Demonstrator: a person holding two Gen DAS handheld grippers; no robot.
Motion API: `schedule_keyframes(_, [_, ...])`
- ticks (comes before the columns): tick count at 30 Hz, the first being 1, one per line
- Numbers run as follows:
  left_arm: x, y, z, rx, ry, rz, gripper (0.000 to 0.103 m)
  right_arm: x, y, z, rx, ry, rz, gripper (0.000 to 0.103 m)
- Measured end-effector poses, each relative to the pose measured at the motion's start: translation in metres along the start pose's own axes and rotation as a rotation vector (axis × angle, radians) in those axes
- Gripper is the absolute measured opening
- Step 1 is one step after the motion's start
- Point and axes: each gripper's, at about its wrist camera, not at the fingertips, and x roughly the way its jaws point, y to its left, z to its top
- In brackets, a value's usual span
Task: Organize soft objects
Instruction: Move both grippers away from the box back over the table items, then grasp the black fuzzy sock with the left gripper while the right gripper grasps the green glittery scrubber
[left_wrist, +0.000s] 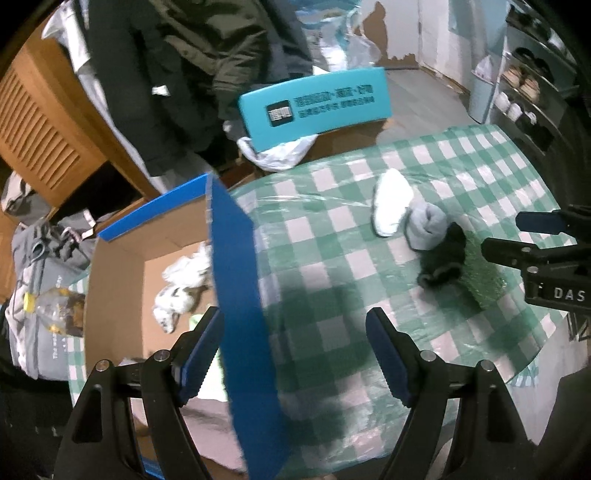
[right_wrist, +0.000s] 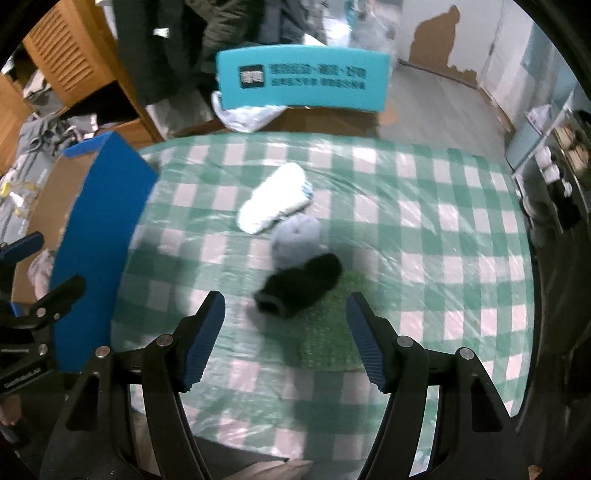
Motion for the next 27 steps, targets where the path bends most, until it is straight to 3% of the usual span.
schedule_keyframes(15, [0.048, -0.056, 0.012, 0.078, 0.076, -0.058, 0.080, 0.044, -0.040, -0.022, 0.042, 0.089, -0.024, 0.067])
schedule_keyframes(27, [0.076, -0.074, 0.011, 0.095, 0.124, -0.081, 0.080, 0.086, -0.040, -0.030, 0.002, 0.152, -0.053, 0.067])
